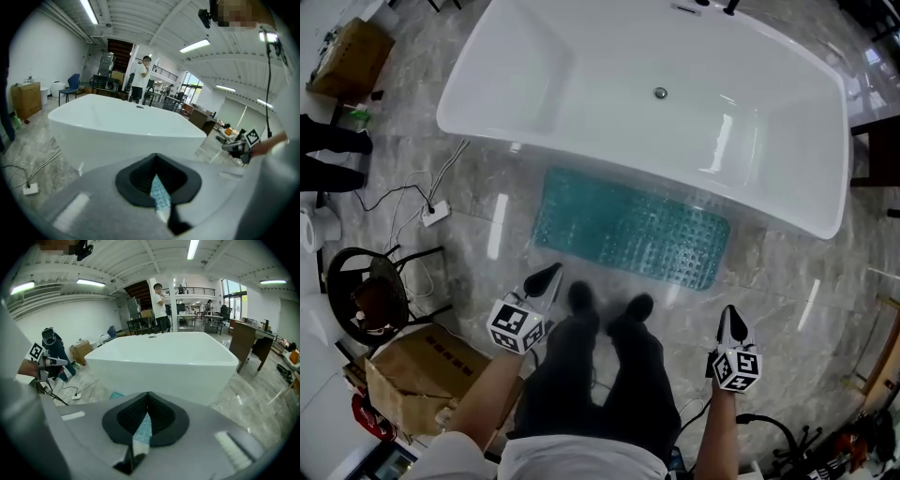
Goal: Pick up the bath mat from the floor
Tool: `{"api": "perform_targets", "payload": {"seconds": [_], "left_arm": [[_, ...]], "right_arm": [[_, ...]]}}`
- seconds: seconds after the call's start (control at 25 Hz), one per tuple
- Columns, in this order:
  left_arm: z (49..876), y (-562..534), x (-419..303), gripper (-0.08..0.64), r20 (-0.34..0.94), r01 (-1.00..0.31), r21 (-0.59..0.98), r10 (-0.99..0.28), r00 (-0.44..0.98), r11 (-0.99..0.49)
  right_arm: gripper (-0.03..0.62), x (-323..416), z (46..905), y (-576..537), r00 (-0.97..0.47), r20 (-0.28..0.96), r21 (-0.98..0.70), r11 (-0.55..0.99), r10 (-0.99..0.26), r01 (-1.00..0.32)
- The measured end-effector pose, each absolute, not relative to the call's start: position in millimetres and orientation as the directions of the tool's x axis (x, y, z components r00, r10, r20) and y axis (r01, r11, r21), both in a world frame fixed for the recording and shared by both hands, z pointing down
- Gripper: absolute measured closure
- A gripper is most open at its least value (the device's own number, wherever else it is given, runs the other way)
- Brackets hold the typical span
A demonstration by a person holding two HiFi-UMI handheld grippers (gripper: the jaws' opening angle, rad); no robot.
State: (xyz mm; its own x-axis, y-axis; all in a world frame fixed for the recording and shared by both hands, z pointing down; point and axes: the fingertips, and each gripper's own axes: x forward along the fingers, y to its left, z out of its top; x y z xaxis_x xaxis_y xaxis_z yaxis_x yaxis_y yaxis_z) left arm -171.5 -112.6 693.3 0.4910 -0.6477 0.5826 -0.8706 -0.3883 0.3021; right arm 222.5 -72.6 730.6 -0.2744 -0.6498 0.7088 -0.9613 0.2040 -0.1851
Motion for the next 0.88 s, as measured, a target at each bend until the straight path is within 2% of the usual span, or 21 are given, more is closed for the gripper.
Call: {"api": "perform_targets", "payload": {"seconds": [0.44,0.88], "left_arm": [[848.1,-143.5,-188.8,0.558,0.614,-0.879,0.274,-0.632,0.472,-0.391],[974.3,-183.2,-217.1,0.558,0.622,-0.869,0.236,-0.619,0.479,-0.435]], "right_arm": [[0.588,230.8,883.5,-107.1,-0.278,0.717,-0.210,0.182,-0.640,-0.961],[0.586,229.1,1022.3,-134.6,-0.371,0.712,-0.286,0.236,-0.597,-0.929]]}}
